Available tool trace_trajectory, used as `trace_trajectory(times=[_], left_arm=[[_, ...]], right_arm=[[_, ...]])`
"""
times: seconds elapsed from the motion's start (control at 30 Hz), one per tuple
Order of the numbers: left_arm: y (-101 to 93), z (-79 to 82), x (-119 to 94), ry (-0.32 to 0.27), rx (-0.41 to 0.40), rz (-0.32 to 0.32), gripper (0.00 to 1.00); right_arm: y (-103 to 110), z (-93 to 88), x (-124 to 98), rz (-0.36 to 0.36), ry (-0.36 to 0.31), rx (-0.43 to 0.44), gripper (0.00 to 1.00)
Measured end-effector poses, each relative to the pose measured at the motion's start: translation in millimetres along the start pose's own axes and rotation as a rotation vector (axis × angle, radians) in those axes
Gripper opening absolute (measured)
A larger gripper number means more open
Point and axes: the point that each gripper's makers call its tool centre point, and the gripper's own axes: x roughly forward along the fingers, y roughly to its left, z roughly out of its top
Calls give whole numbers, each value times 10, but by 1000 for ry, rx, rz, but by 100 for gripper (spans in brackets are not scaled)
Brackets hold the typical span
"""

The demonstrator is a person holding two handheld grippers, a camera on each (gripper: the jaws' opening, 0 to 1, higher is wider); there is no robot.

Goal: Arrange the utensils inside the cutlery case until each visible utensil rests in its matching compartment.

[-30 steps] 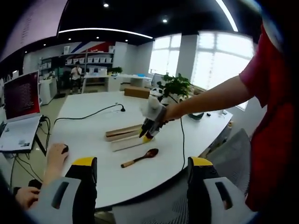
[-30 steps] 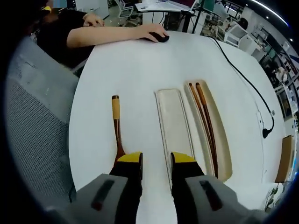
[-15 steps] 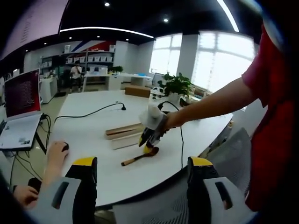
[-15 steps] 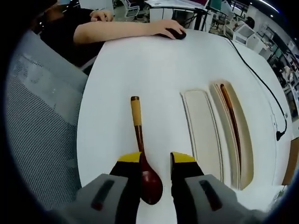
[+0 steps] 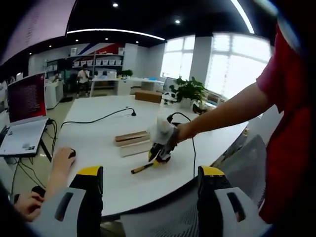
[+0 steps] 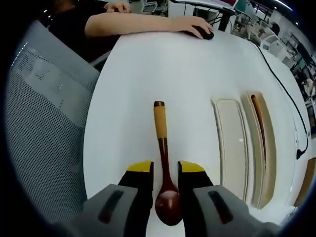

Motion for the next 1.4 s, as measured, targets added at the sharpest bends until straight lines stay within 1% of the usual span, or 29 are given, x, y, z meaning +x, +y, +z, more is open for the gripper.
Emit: trace_trajectory(times=[0.03,0.13,0.17,0.23,0.3,0.37,0.43,0.47,0.5,0.6,0.77,0.83,0.87,0.93,0.97,1.0,1.03,1.07,1.1,1.17,1.2,1.27,1.33,1.4], left_arm=[[4,1,22,0,-18,-8,80],[19,64,44,0,-6,-8,80],[31,105,37,-11,5,-3,80],[39,127,31,-17,0,-2,80],[39,122,32,-21,-3,0,80],[19,85,42,-13,2,-3,80],[-5,51,56,-7,4,-8,80],[-20,41,61,-6,3,-11,80],[-28,39,62,-7,4,-11,80],[-54,53,64,-15,0,-14,80],[-65,48,67,-16,2,-15,80],[-74,48,68,-16,2,-18,80],[-79,51,66,-16,4,-20,80],[-86,66,56,-19,9,-22,80],[-80,69,48,-18,10,-21,80],[-70,71,41,-18,12,-17,80],[-52,73,29,-20,12,-11,80],[-44,73,23,-20,9,-8,80],[-37,71,17,-21,4,-6,80],[-35,68,15,-20,4,-5,80],[-42,62,12,-16,7,-6,80],[-58,62,10,-17,13,-10,80],[-66,52,14,-13,12,-13,80],[-71,43,20,-9,17,-16,80]], right_arm=[[14,-25,14,0,10,-19,17],[23,-69,39,-5,32,-30,15],[28,-33,39,-2,11,-27,13],[30,-40,36,-8,16,-22,13],[31,-38,41,-9,17,-6,12],[23,-36,44,-15,16,5,10],[13,-42,51,-29,24,20,2],[38,-89,44,-27,46,37,2],[13,-45,69,-32,19,14,2],[-9,-38,78,-42,1,38,1],[17,-32,57,-62,-22,23,1],[3,-29,57,-62,-22,46,1],[-4,-33,60,-63,-18,78,1],[-4,-43,43,-65,-8,108,1],[-22,34,19,-85,-66,113,1],[-15,122,-1,-80,-134,108,1],[-17,104,-43,-84,-134,133,1],[-25,69,-53,-88,-108,136,1],[-19,52,-67,-93,-91,109,1],[-16,61,-104,-101,-104,73,1],[-19,82,-129,-99,-135,83,1],[-32,29,-151,-98,-121,127,0],[-53,7,-157,-104,-124,124,0],[-42,-22,-197,-98,-117,138,0]])
